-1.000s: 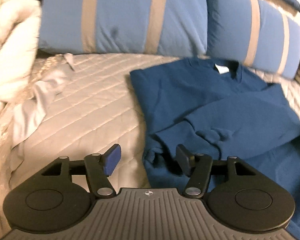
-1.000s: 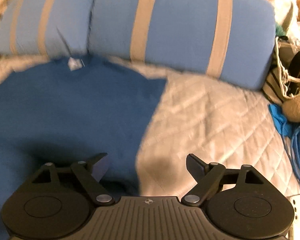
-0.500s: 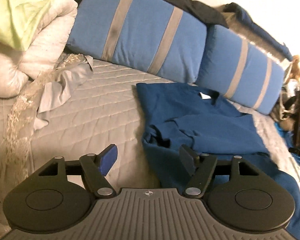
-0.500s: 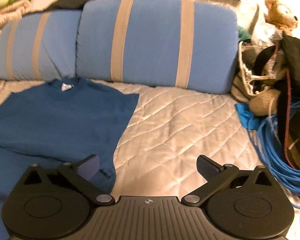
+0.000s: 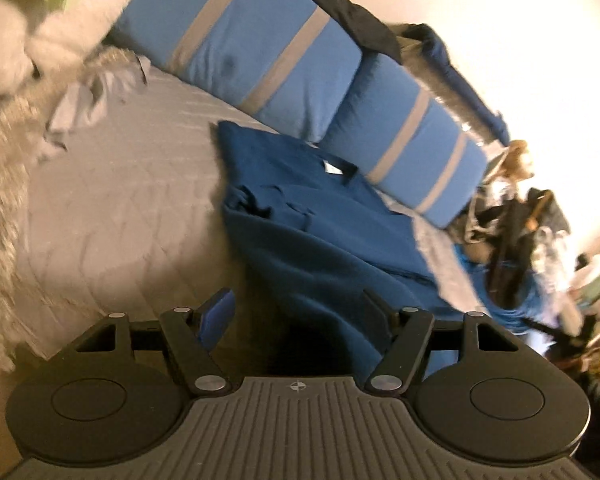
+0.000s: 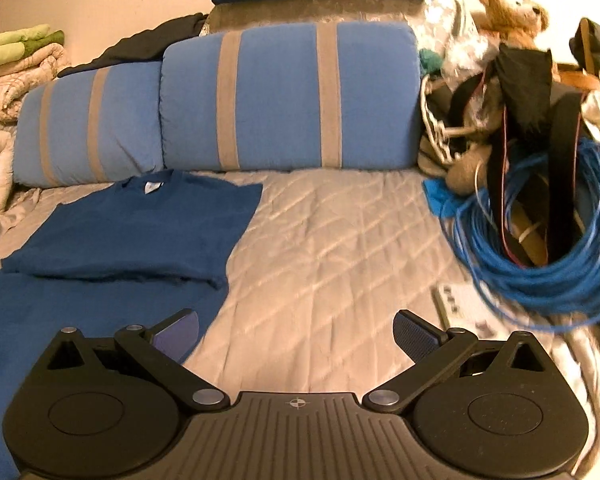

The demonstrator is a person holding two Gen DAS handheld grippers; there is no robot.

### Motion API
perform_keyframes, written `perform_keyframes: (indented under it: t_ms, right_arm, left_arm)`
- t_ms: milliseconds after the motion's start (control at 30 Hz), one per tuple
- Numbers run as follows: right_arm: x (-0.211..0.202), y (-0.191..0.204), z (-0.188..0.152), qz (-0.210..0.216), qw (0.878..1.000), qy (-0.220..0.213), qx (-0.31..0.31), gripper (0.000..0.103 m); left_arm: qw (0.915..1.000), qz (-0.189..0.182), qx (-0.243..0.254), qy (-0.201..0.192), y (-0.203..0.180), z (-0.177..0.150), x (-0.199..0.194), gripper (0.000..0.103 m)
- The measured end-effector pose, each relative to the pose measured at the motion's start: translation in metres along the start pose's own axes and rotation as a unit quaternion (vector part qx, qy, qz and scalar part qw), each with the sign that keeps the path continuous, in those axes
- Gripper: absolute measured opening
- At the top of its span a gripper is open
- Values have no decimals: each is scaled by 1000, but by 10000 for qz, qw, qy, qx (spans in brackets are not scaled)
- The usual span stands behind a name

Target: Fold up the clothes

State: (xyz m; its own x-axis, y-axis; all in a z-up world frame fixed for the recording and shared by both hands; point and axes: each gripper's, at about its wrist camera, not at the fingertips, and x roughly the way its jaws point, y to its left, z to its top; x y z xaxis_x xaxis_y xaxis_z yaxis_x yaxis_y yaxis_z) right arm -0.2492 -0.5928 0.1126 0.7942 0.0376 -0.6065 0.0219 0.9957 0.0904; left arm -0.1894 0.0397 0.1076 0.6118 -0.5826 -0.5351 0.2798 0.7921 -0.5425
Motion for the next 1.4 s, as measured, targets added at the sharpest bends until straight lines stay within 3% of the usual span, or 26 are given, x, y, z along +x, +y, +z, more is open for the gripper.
perform_keyframes:
  t_ms: [367,600,867,1067,1200,1267,1333,1400]
  right_arm:
    - [-22,-3,-33,1084,9906,228,808,102]
    - [-5,1,-60,1946,9696,599,1361,102]
    - [7,14,-90,3134,9266,883,1879,94]
    - [10,27,-96,3674,9080,825,1836,84]
    - [8,31,-104,3976,8952,820,1840,66]
    - [6,33,-107,4056,8915,847,1833,59]
    - [4,31,-110,4085,8885,877,1899,45]
    - [0,26,-112,4147,8827,901,2018,20]
  left_arm:
    - [9892,-1327,-594,186,12,-30,4,66]
    - [9855,-1451,-729,487,9,-39,17,38]
    - [9857,-1447,-735,457,9,-40,15,34]
    - [9844,-1490,-797,492,11,-39,14,26]
    - [9821,-1621,-815,497,10,-40,8,12]
    - [9818,-1662,-775,499,8,-41,5,11]
    - [9814,-1684,-775,495,8,-41,3,10]
    - [9812,-1692,-785,494,7,-42,1,9]
